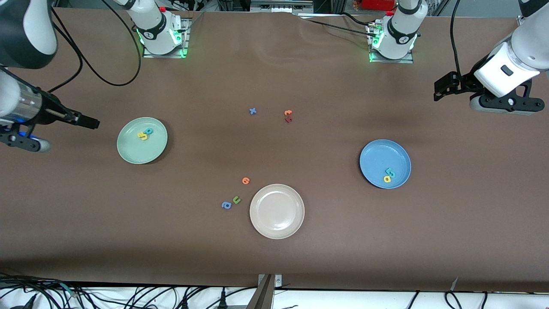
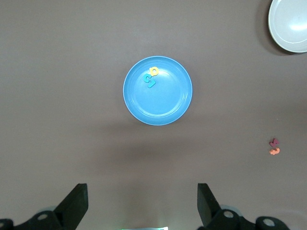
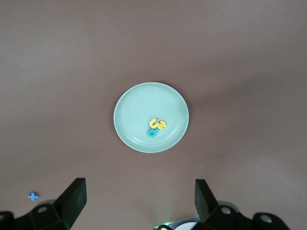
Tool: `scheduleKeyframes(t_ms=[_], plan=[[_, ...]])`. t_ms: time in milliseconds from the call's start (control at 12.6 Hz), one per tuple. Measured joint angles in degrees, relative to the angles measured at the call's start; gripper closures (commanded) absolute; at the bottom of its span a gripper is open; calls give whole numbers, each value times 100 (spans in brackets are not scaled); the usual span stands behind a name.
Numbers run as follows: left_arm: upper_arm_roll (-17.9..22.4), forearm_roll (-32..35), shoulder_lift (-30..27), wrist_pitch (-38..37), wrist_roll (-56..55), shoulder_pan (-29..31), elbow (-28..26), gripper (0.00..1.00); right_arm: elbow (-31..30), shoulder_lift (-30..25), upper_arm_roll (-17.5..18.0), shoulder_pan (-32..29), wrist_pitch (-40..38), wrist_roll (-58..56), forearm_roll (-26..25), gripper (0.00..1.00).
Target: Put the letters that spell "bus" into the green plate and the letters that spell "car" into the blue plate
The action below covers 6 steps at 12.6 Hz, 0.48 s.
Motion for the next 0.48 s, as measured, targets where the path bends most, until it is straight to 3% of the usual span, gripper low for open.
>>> scheduleKeyframes(t_ms=[475], plan=[[0,0,0,0,0,-5,0,0,94,-9,0,3,16,-252,0,0]])
